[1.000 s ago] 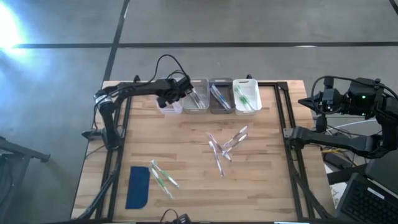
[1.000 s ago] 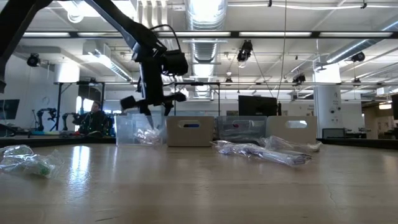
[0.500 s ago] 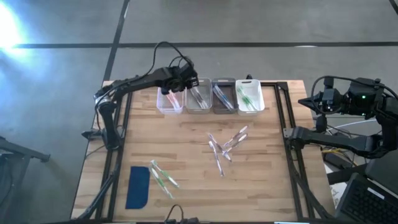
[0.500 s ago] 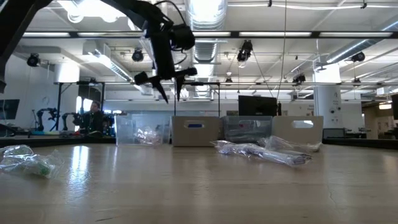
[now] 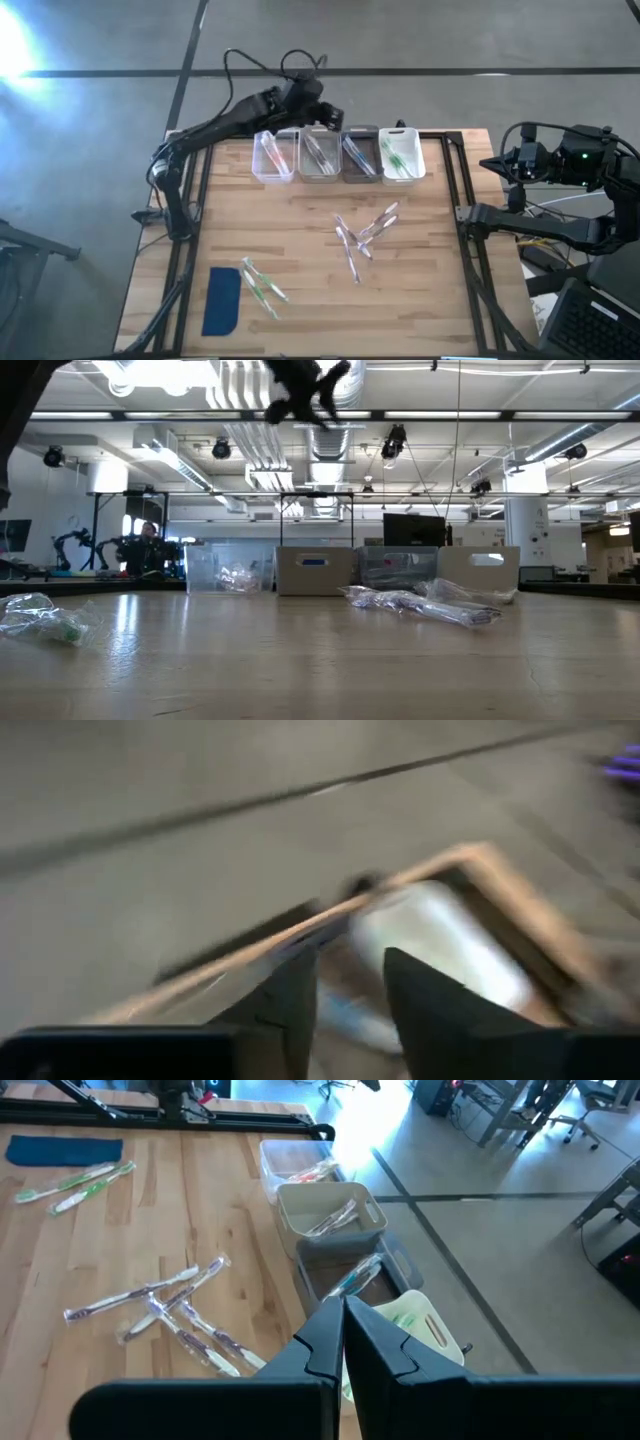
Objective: Pick & Place Toothbrushes
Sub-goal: Put the green toothbrush into the white bin
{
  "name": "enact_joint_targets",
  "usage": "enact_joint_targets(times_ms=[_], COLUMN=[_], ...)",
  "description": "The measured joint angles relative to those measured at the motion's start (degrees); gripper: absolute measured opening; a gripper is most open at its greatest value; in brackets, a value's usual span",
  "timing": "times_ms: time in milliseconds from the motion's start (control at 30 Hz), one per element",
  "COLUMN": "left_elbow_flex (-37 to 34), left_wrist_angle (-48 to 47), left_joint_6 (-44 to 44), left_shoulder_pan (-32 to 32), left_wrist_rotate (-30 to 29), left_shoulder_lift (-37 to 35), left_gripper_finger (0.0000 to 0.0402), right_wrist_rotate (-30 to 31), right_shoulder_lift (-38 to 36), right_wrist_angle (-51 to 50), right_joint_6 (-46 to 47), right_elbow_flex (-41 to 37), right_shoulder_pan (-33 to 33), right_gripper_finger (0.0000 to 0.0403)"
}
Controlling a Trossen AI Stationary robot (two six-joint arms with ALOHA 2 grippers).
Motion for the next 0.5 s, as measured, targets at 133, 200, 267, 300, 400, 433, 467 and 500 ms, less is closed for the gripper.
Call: enact_joint_targets(times_ms=[133,200,267,300,400,433,467,500], left_elbow_flex=[1.45,1.34,1.32,1.32,1.32,1.3,1.3,1.3], left_wrist_angle=[9.09,11.42,12.24,12.16,11.76,11.25,10.6,9.86], left_joint_6=[15.5,20.6,24.59,26.05,29.43,30.29,30.96,31.39], left_shoulder_pan=[-5.61,-8.61,-11.53,-12.86,-16.56,-17.65,-18.73,-19.69], left_wrist_rotate=[8.43,9.93,10.13,10.09,10.02,10.01,10.01,10.0], left_shoulder_lift=[-3.14,-5.39,-7.67,-8.86,-12.15,-13.29,-14.38,-15.54], left_gripper_finger=[0.0062,0.0032,0.001,0.0007,0.0011,0.0012,0.0013,0.0012], right_wrist_rotate=[-0.02,-0.02,-0.01,-0.01,-0.01,0.0,-0.01,0.0], right_shoulder_lift=[0.02,0.02,0.01,0.02,0.01,0.02,0.01,0.02], right_wrist_angle=[0.0,0.0,0.0,0.01,0.0,0.0,0.0,0.0], right_joint_6=[0.06,-0.05,0.07,0.03,0.07,0.07,-0.05,-0.06], right_elbow_flex=[0.0,0.0,0.01,0.0,0.0,0.02,0.01,0.0], right_shoulder_pan=[0.02,0.02,0.01,0.01,0.0,0.0,0.0,0.0], right_gripper_finger=[0.0008,0.0008,0.0008,0.0008,0.0008,0.0008,0.0008,0.0008])
